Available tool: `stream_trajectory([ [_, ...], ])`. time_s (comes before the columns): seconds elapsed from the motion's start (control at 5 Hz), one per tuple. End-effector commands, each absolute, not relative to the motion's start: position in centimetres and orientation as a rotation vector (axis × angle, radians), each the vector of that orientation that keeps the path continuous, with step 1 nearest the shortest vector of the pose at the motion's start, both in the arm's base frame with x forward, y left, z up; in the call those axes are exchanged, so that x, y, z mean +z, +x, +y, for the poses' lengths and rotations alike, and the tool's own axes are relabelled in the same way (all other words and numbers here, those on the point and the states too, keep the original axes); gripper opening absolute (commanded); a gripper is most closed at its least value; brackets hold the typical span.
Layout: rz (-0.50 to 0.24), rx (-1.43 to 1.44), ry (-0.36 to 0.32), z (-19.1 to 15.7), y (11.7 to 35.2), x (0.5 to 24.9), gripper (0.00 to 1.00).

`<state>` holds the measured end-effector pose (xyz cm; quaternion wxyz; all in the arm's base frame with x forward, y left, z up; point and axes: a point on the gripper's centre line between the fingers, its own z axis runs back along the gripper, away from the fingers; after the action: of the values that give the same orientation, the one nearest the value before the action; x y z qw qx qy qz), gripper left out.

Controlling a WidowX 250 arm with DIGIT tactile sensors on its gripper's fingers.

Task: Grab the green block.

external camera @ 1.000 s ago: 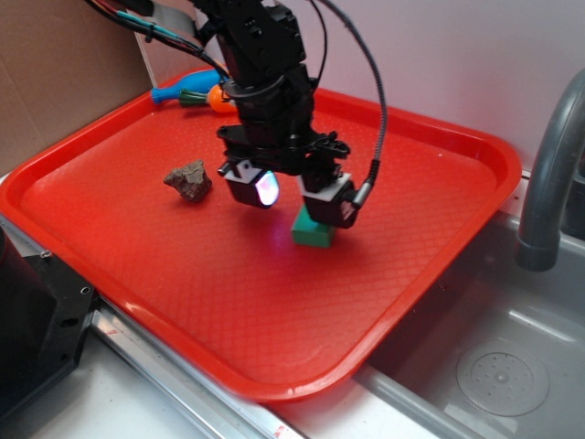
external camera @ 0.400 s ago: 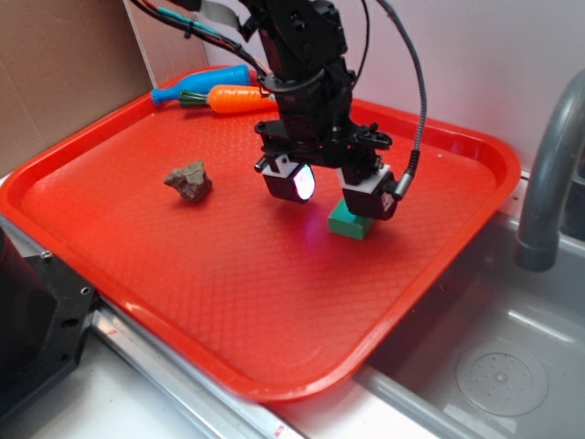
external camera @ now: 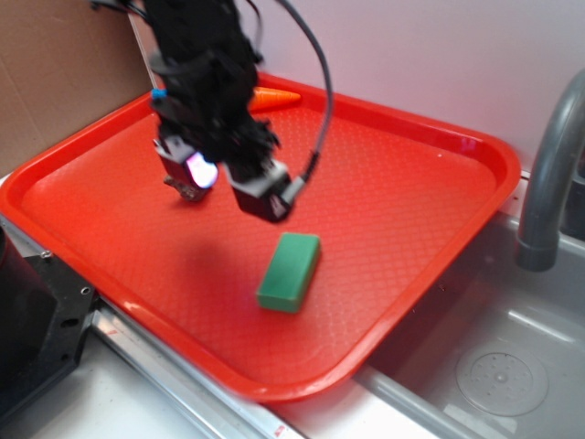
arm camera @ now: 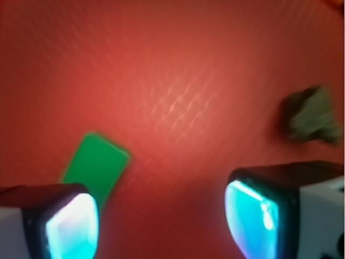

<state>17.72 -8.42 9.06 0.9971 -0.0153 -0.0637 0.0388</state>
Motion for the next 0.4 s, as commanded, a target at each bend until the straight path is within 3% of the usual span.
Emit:
stream_trajectory([
  [0.0, -0.242, -0.002, -0.076, -10.0, 24.1, 10.1, 1.00],
  [0.2, -0.217, 0.063, -0.052, -11.2, 23.6, 8.7, 1.00],
])
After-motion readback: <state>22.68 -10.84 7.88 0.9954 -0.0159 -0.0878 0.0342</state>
